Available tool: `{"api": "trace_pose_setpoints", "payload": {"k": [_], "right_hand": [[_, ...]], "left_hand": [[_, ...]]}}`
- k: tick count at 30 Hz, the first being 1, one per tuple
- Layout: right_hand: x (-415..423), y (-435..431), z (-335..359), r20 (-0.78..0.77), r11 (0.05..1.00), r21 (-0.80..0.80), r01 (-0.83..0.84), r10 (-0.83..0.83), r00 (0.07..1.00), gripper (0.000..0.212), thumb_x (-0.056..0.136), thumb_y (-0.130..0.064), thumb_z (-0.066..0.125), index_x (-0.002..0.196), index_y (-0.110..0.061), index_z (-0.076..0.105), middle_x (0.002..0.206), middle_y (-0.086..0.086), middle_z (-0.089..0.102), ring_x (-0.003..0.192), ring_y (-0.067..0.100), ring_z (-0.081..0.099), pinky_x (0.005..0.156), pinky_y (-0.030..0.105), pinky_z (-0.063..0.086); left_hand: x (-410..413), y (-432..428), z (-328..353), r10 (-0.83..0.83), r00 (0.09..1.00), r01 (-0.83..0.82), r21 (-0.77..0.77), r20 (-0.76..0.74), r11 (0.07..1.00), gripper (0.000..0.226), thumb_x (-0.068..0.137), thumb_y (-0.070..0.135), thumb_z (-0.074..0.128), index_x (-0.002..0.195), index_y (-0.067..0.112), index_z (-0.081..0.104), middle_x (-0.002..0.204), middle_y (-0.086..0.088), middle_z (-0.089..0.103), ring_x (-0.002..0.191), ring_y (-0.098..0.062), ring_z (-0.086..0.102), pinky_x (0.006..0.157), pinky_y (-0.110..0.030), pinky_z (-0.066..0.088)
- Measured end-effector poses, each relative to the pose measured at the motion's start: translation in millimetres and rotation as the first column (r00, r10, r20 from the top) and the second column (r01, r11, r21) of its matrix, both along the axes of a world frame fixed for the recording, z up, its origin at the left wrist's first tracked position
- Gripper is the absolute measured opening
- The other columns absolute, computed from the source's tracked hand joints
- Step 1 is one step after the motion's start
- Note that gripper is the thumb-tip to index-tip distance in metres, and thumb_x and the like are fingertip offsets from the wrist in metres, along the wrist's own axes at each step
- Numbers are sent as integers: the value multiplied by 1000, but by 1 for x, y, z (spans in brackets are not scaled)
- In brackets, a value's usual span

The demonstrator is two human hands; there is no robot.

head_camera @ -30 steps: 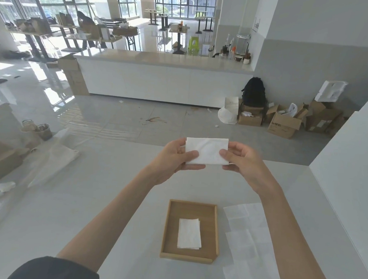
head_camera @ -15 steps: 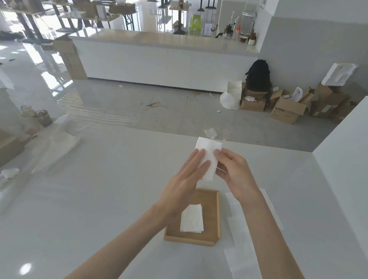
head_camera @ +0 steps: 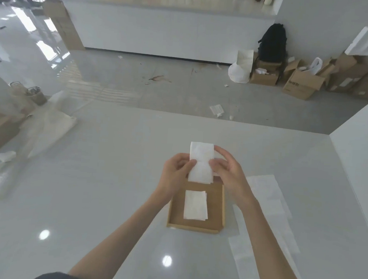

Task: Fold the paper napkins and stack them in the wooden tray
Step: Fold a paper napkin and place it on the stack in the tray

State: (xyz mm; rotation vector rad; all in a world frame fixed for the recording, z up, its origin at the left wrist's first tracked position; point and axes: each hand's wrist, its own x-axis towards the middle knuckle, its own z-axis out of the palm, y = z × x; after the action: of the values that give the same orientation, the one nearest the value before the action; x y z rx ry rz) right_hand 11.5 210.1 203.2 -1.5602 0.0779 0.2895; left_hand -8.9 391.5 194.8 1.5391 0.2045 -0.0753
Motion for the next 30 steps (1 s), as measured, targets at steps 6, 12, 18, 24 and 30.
{"api": "trace_pose_setpoints", "payload": {"k": [6,12,18,24,30], "right_hand": [[-14,4,-111,-52,989,-130,64,-72,996,58,99,-3,63,148,-28,47,108,12,75,99,25,72,79,29,60],[-32,5,-210,-157,951,-308,-12,-38,987,63,98,3,56,147,-35,43,121,8,69,106,23,68,87,34,57],[-28,9,-256,-161,838,-524,-153,79,984,56,102,-12,55,147,-43,44,94,-9,55,81,5,54,74,22,45],[-30,11,-259,-159,792,-590,-156,75,984,58,104,-16,53,157,-33,35,100,-5,52,80,4,53,74,27,50],[-40,17,-258,-97,738,-675,-1,-88,991,57,102,-22,58,155,-31,38,113,-3,53,87,13,60,72,27,50]], "left_hand": [[-3,-5,-98,-36,971,71,142,-236,987,6,99,11,63,99,16,66,86,3,77,77,-9,74,62,-21,57],[-6,-18,-199,-2,885,187,352,-465,917,6,97,13,62,91,14,63,78,10,61,71,-10,57,58,-12,43],[0,-21,-241,37,843,260,468,-536,845,12,100,26,58,92,17,61,86,4,66,79,-16,62,70,-30,50],[-1,-19,-251,13,868,306,554,-497,775,16,100,26,55,91,13,59,85,-1,67,79,-20,64,69,-38,53],[-9,-23,-253,30,887,287,598,-462,748,9,100,28,54,101,21,49,97,7,52,78,-11,55,72,-33,51]]}}
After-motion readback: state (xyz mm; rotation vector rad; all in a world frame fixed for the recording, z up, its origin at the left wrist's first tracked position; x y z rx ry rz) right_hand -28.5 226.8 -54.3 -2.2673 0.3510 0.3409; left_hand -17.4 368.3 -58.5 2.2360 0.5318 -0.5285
